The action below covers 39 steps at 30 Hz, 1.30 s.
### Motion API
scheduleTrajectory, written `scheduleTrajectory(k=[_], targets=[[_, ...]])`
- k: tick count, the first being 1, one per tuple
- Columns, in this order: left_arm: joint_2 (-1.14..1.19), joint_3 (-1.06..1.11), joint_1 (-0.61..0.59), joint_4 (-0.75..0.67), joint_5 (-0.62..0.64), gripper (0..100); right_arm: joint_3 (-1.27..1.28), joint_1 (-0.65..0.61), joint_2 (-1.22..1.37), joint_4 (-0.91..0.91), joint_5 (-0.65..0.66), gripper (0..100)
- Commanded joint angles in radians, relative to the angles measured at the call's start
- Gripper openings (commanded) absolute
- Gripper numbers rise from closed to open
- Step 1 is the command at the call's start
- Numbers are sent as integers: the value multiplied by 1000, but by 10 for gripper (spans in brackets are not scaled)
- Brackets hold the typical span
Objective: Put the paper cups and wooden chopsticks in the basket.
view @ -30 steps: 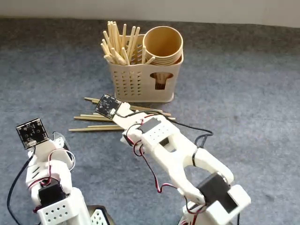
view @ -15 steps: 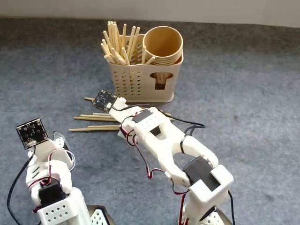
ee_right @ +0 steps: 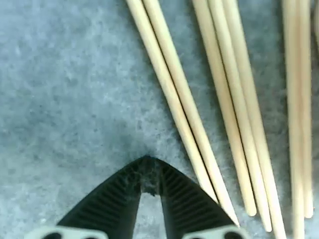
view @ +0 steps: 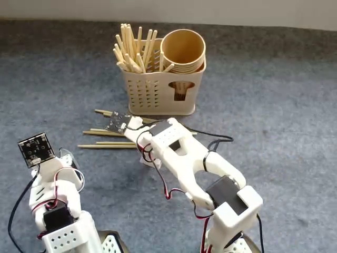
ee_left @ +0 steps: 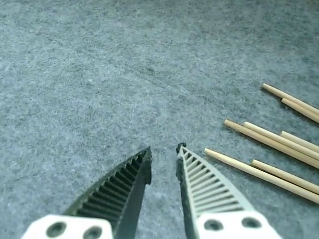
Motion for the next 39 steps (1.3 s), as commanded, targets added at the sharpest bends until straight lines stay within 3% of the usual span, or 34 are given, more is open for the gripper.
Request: scheduleTrajectory(k=[1, 14, 18, 23, 32, 39], targets=[[1, 21, -8, 2, 2, 102, -19, 12, -2, 58, 17, 5], [1, 21, -8, 2, 2, 102, -16, 7, -200, 45, 5, 10], [1, 21, -8, 2, 2, 102, -16, 4, -170, -50, -106, 28], [1, 21, -8, 2, 2, 102, -19, 2, -96, -101, -112, 131], [1, 21, -8, 2, 2, 102, -19, 2, -7, -147, -107, 136], [1, 21, -8, 2, 2, 102, -13, 2, 53, -140, 44, 132]])
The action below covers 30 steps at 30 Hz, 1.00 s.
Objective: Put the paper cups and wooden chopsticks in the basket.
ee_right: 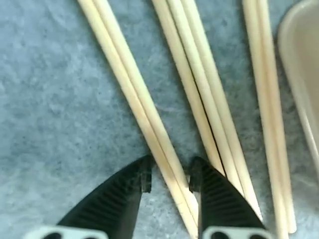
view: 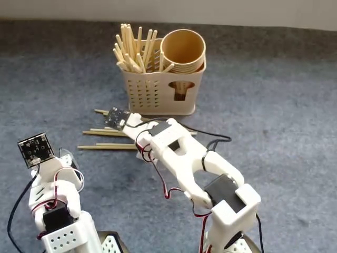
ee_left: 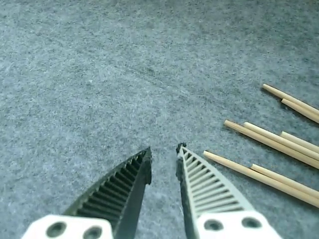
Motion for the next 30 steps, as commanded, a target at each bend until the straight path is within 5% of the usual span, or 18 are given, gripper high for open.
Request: scheduleTrajectory(k=[1, 6, 21, 30], targets=[[1, 21, -8, 2, 2, 102, -5, 4, 7, -5, 63, 122], [1, 21, -10, 2, 2, 101, -2, 5, -41, 28, 103, 1], [1, 21, -10, 2, 2, 101, -10, 62, -275, 424, 101, 29], [1, 21, -10, 2, 2, 101, 1, 41, -398, 398, 95, 109]])
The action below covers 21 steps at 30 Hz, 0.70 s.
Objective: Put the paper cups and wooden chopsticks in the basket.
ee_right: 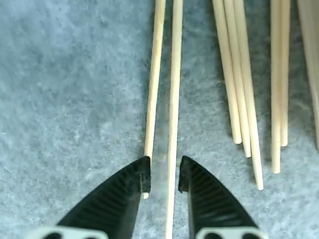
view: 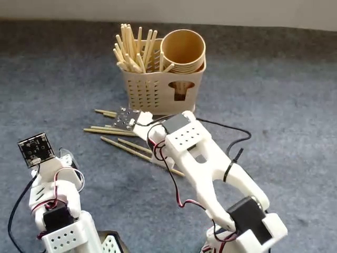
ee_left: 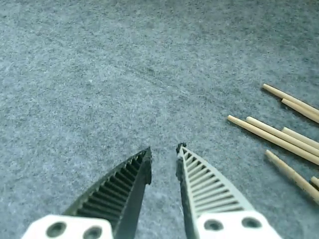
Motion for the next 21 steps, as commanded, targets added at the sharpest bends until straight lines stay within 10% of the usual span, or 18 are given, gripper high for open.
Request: scheduleTrajectory(k=[1, 21], targets=[[1, 21, -10, 2, 2, 101, 8, -16, -58, -33, 9, 109], [1, 21, -10, 2, 2, 101, 174, -127, 180, -371, 9, 108]])
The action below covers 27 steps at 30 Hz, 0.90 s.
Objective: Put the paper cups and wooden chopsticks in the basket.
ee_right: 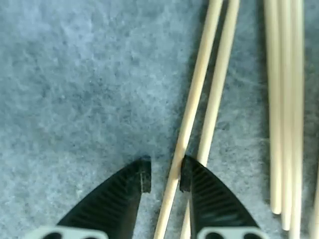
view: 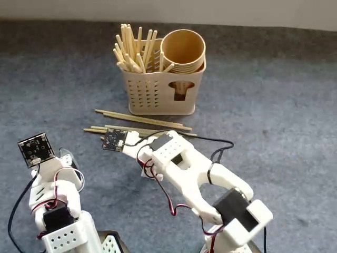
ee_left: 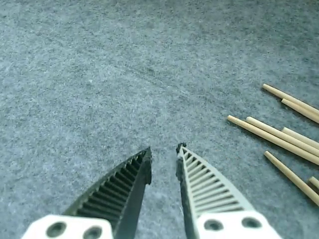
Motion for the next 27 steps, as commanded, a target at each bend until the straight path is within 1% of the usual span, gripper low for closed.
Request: scheduleTrajectory(k=[1, 3, 6, 11, 17, 23, 27], targets=[[1, 21, -10, 2, 2, 101, -8, -10, 38, -15, 8, 108], [1, 21, -10, 2, 2, 101, -8, -10, 50, -15, 8, 89], [1, 21, -10, 2, 2, 101, -8, -8, 48, -12, 8, 3], [1, 21, -10, 2, 2, 101, -8, -4, 30, -8, 9, 4], [1, 21, -10, 2, 2, 101, 7, -2, -145, -7, 6, 4], [1, 21, -10, 2, 2, 101, 73, -1, -274, -7, -92, 4], [1, 21, -10, 2, 2, 101, 76, 38, -332, -7, -143, 4]])
